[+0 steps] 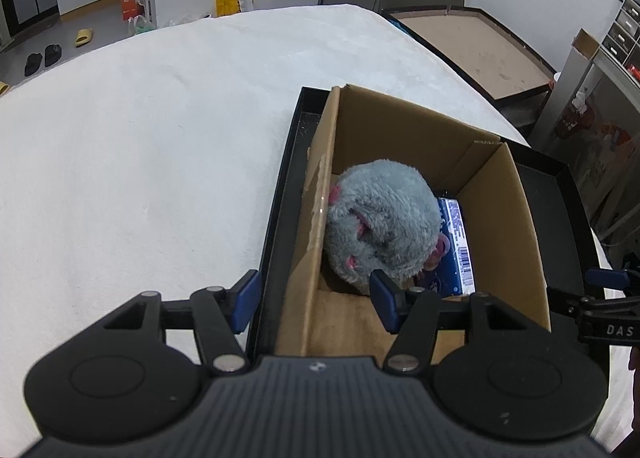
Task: Organize soft objects
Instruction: 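Move the right gripper to the white cloth and grasp it, then carry the white cloth into the box and open the right gripper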
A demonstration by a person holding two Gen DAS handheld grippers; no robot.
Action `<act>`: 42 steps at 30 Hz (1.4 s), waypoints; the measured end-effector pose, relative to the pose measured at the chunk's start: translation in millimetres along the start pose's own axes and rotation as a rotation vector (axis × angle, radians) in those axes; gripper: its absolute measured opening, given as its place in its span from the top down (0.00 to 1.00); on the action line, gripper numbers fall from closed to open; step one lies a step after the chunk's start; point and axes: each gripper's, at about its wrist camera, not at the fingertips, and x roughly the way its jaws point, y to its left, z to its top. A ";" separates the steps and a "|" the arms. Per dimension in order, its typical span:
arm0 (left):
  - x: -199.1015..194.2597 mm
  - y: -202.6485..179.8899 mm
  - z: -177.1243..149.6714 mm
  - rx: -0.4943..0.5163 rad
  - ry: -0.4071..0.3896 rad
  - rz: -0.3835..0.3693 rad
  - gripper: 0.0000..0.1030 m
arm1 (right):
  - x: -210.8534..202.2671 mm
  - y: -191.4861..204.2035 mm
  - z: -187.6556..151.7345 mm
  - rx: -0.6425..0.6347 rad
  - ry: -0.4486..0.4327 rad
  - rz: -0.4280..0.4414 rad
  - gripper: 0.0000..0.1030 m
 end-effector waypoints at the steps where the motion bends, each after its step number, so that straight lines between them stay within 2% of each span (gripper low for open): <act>1: 0.9 -1.1 -0.1 0.003 0.002 0.002 0.43 | 2.1 -1.4 -1.0 0.000 0.008 0.003 0.15; 6: 4.3 -7.9 -1.9 0.020 0.010 0.009 0.43 | 12.5 -2.8 -8.1 -0.023 0.040 0.017 0.20; 10: 7.7 -9.3 -2.1 0.028 0.017 0.016 0.43 | 26.3 -3.8 -10.6 -0.032 0.082 0.015 0.35; 17: 12.1 -12.2 -1.4 0.034 0.026 0.028 0.43 | 35.1 -1.4 -12.1 -0.059 0.077 0.023 0.48; 18: 12.5 -12.8 -1.1 0.034 0.027 0.029 0.43 | 35.2 0.0 -12.4 -0.068 0.074 0.025 0.51; 19: 12.4 -13.2 -1.0 0.035 0.028 0.029 0.43 | 35.6 0.8 -12.4 -0.074 0.072 0.030 0.60; 22: 11.7 -13.4 -1.4 0.038 0.026 0.028 0.43 | 33.5 -0.9 -13.3 -0.058 0.069 0.034 0.60; 29: 8.6 -15.0 -2.7 0.046 0.018 0.020 0.43 | 32.1 -9.0 -12.2 -0.019 0.093 -0.017 0.60; 42: 1.1 -15.5 -2.5 0.050 0.014 -0.019 0.43 | 1.0 -6.8 -6.1 0.001 0.049 -0.072 0.60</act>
